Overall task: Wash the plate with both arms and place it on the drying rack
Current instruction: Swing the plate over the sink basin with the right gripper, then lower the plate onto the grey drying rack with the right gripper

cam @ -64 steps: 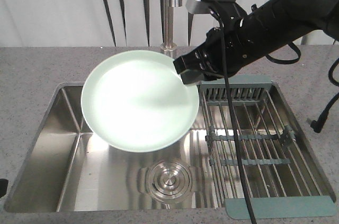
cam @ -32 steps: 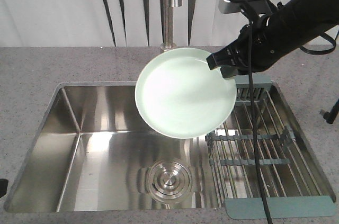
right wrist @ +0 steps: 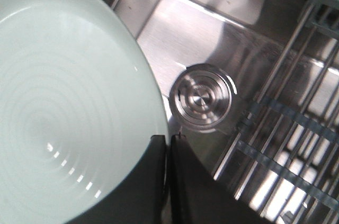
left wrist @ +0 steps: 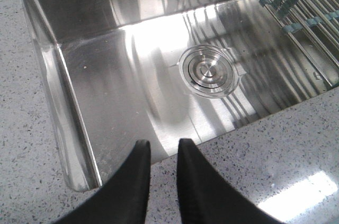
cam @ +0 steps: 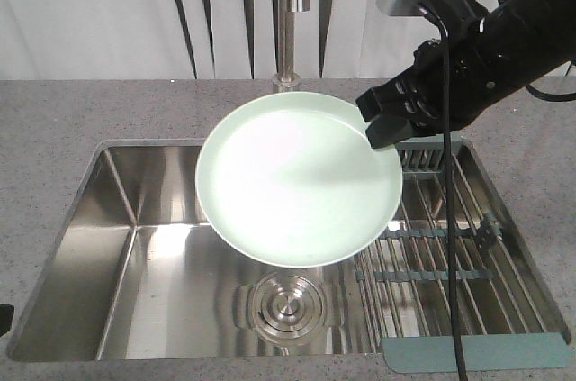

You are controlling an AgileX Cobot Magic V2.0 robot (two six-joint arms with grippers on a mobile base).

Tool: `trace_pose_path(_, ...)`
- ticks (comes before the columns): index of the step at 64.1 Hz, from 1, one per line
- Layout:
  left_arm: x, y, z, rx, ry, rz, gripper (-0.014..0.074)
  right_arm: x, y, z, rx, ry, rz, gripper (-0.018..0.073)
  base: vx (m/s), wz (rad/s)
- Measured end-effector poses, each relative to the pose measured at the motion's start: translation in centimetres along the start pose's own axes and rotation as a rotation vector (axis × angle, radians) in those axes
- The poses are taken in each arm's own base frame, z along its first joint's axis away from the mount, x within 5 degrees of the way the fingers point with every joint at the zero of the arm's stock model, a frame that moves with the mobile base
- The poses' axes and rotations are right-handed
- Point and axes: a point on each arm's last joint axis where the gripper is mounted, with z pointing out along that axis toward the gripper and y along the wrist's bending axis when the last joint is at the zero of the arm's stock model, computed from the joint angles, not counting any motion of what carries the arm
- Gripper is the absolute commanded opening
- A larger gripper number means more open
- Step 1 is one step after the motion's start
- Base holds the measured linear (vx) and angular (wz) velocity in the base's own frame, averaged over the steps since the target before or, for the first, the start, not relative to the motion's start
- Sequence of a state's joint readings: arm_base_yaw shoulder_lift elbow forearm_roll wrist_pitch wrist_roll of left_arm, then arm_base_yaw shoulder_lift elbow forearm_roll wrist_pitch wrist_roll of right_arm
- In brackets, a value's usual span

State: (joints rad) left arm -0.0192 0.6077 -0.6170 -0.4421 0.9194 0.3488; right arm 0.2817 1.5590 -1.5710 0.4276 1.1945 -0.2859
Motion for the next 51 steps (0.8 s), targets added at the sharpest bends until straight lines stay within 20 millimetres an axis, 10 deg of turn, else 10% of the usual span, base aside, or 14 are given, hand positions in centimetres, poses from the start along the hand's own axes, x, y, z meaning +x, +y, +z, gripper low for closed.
trace_pose_path(23,0.0,0.0,0.0,0.0,0.0,0.0,0.0125,-2.2,-1.1,1.4,0.038,-0.192,0.042,-0.0004,0.0,0.0)
trace_pose_path(51,0.0,0.0,0.0,0.002,-0.001,-0.002,0.0125,-1.1,-5.9,1.2,0.508,-0.048,0.006,-0.0004,0.0,0.0)
